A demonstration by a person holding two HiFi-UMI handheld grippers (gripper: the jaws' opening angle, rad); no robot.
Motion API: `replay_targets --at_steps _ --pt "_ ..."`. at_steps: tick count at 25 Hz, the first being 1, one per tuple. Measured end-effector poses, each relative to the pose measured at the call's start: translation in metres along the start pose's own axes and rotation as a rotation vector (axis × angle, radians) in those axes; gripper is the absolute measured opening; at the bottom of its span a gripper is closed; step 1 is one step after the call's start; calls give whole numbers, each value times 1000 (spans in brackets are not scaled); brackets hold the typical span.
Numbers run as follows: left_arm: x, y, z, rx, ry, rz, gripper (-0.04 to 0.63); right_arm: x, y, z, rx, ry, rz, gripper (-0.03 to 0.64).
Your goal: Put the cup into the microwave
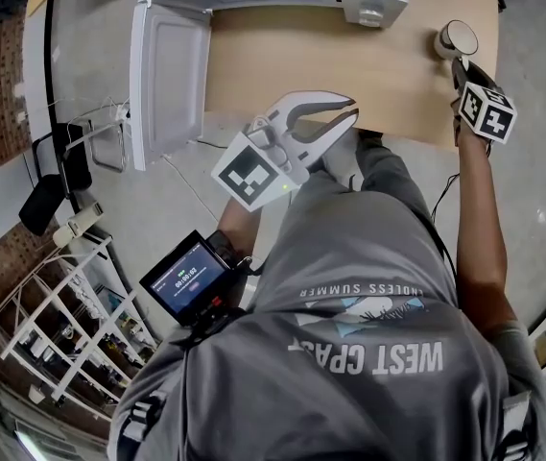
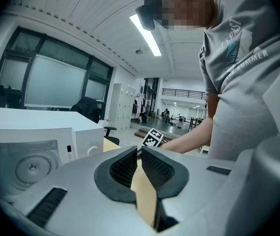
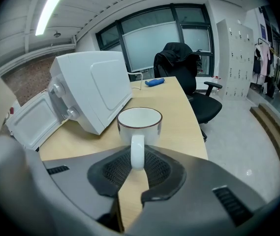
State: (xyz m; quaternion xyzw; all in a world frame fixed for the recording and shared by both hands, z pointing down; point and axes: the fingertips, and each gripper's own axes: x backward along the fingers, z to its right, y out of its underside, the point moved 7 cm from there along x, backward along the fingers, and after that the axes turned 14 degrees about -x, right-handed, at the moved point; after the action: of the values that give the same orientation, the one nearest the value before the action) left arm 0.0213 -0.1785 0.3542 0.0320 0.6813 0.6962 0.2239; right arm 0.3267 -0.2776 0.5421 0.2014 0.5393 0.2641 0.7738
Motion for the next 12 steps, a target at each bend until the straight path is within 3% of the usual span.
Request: replay_targets --at_steps 12 --pt "4 2 2 5 -1 -3 25 2 4 -3 -14 -6 -7 71"
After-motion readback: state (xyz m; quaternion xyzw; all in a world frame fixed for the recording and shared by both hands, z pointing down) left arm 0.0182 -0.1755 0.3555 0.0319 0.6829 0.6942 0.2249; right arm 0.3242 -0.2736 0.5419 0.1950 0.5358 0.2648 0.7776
